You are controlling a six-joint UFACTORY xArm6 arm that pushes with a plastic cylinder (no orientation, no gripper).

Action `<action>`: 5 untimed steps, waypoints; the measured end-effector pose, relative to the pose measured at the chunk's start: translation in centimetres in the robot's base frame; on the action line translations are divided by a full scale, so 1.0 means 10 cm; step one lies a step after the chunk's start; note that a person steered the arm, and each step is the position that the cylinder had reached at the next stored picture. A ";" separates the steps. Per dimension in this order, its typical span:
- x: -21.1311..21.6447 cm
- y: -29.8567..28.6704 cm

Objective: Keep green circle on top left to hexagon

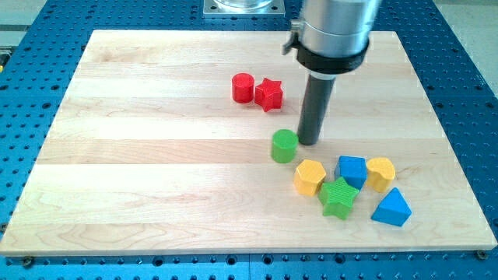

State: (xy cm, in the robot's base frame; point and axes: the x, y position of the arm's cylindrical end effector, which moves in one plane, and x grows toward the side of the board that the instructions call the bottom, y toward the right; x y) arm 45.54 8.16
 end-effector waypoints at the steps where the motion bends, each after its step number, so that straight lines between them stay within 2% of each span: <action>1: 0.15 -0.62; 2: -0.04 -0.33; 3: -0.05 -0.85; 4: 0.34 -1.19; 5: 0.38 -0.79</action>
